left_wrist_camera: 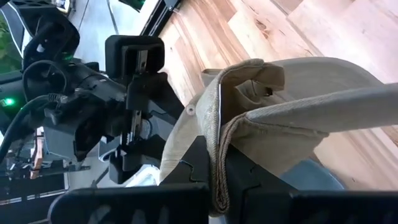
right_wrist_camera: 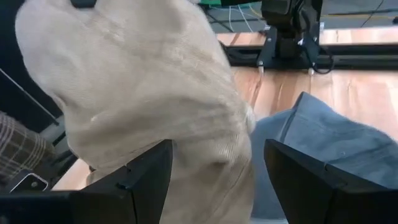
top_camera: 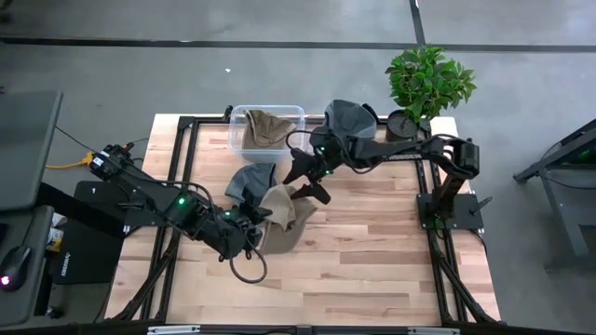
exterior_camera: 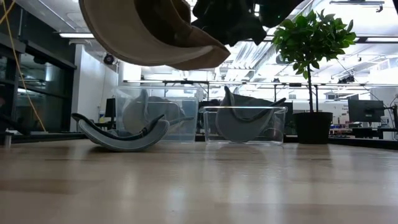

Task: Pick & Place hat
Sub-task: Put the brown cap into the white bin

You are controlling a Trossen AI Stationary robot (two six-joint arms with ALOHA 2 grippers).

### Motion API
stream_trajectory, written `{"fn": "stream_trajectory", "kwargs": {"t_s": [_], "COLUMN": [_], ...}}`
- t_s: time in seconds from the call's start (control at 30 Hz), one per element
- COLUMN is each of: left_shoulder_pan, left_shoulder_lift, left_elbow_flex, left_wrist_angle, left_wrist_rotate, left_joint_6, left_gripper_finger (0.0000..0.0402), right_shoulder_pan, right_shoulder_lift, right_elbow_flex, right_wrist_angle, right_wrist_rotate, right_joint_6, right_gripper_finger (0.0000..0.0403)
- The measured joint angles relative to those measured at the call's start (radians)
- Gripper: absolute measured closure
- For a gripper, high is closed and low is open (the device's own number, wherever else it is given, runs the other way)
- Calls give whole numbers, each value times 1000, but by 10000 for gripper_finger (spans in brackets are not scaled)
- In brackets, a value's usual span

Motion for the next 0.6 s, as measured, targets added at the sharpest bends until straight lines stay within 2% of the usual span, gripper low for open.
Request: {"fn": "stream_trajectory", "kwargs": {"t_s": [0.17, 0.6], "left_shoulder_pan": [0, 0], "left_shoulder_lift": [0, 0], "left_elbow_flex": [0, 0], "left_wrist_angle": [0, 4], "left_wrist_rotate": [-4, -46], "left_joint_6": [20, 75], "left_gripper_finger": [401, 401], "right_shoulder_pan": [-24, 18], "right_shoulder_lift": [0, 47], "right_elbow_flex": [0, 0], "right_wrist_angle": [11, 58], "right_wrist_rotate": [-67, -81], "right_joint_6": [31, 34], "right_gripper_finger": [155, 155]}}
